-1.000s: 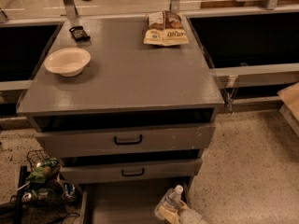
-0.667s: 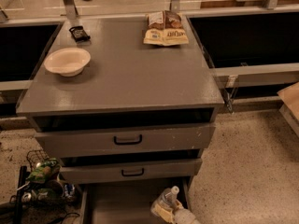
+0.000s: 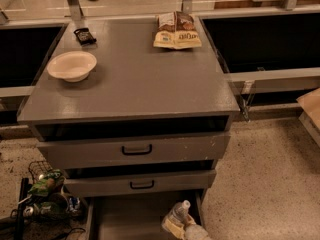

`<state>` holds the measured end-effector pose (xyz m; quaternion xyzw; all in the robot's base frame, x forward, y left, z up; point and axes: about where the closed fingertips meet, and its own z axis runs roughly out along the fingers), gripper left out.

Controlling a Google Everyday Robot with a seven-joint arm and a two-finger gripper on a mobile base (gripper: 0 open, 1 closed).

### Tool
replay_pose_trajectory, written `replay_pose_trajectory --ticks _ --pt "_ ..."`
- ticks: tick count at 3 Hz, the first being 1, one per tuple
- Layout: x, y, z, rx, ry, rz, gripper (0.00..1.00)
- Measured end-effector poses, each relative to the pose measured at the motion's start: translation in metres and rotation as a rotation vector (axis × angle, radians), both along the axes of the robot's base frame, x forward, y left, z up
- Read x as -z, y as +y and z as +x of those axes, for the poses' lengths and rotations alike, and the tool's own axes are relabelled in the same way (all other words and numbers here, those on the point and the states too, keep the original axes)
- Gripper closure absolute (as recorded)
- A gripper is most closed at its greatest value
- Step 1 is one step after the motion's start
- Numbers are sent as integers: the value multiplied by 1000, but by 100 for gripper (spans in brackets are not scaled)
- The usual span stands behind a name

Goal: Place blue plastic bottle into bottom drawer

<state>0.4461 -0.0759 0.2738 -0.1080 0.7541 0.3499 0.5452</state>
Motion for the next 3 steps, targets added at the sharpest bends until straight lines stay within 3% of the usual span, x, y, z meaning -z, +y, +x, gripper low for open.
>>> replay_pose_trajectory --ticks 2,3 --pt "33 5 7 29 13 -81 100" --pt "33 5 7 29 13 -81 100"
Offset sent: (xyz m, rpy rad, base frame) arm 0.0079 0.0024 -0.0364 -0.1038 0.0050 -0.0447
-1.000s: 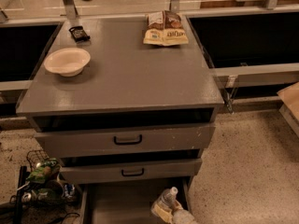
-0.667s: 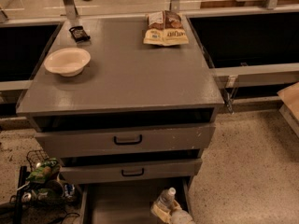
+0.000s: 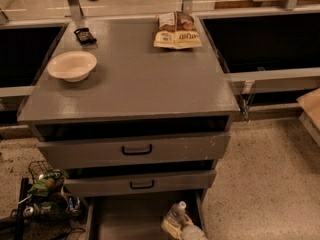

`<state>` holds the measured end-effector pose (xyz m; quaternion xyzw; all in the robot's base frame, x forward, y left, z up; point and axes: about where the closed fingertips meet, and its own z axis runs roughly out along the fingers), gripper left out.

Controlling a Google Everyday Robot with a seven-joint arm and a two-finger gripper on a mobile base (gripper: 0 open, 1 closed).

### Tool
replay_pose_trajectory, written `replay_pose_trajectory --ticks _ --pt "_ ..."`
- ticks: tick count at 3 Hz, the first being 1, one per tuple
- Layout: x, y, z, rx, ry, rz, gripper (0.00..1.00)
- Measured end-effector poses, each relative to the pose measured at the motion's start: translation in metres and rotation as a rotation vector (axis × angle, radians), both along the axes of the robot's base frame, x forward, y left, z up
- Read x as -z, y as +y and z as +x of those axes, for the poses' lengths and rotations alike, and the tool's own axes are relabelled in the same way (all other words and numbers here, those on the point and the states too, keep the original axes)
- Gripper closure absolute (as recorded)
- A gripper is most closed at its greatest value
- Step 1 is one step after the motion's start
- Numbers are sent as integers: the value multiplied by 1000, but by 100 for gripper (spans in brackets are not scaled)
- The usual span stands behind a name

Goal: Place blue plastic bottle into bottom drawer

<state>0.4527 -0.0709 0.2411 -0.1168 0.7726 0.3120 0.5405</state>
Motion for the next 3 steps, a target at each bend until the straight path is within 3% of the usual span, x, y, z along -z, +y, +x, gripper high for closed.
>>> replay_pose_trajectory --ticks 3 --pt "18 5 2 33 -14 -47 100"
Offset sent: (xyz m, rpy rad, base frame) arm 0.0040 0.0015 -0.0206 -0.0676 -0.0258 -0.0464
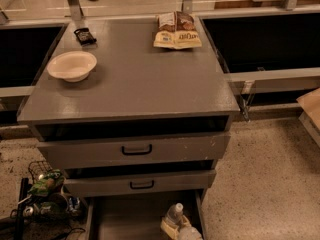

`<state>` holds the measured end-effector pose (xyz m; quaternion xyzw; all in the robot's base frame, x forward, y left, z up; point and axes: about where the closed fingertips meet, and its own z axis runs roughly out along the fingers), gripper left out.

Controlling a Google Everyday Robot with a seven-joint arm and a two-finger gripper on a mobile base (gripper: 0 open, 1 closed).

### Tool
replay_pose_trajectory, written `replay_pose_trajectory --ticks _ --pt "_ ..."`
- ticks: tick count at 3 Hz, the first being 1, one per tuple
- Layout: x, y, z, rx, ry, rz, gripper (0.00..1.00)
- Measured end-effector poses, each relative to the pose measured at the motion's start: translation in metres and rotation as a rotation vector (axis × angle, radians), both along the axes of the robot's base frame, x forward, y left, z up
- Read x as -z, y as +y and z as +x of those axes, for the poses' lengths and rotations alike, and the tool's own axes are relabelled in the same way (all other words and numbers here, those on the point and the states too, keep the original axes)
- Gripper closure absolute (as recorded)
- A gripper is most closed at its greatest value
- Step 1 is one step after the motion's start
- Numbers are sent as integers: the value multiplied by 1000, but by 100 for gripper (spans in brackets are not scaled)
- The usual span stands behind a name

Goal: Place blue plastic bottle into bottom drawer

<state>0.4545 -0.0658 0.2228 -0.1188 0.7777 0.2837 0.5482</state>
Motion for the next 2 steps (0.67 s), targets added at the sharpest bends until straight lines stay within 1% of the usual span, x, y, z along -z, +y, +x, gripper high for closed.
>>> replay_pose_trajectory --ticks 1,2 --pt "4 6 1 -6 3 -52 100" --pt "13 9 0 -12 19 -124 100"
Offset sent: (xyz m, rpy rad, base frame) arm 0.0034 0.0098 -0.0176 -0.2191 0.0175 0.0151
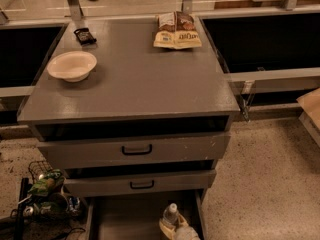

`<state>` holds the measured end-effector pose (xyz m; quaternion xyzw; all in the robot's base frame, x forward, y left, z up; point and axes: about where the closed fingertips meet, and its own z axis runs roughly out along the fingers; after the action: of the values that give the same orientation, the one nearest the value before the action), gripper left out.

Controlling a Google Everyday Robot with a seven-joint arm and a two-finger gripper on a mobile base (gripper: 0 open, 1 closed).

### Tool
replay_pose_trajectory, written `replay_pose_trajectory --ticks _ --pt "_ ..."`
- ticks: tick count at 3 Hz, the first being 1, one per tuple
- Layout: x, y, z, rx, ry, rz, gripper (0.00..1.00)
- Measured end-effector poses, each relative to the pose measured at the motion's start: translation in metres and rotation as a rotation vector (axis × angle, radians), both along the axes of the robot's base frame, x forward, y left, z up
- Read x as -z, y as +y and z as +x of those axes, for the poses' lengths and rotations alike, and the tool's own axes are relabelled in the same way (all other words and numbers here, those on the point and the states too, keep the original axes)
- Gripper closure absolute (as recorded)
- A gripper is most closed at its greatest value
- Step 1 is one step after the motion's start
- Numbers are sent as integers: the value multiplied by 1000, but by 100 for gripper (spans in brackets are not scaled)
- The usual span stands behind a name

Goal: Place blue plastic bottle into bottom drawer

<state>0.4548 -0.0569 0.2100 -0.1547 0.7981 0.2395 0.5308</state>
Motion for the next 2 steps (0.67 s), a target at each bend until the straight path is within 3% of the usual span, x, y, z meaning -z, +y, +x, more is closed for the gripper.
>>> replay_pose_trajectory --ticks 2 --pt "10 5 0 -1 19 -16 100"
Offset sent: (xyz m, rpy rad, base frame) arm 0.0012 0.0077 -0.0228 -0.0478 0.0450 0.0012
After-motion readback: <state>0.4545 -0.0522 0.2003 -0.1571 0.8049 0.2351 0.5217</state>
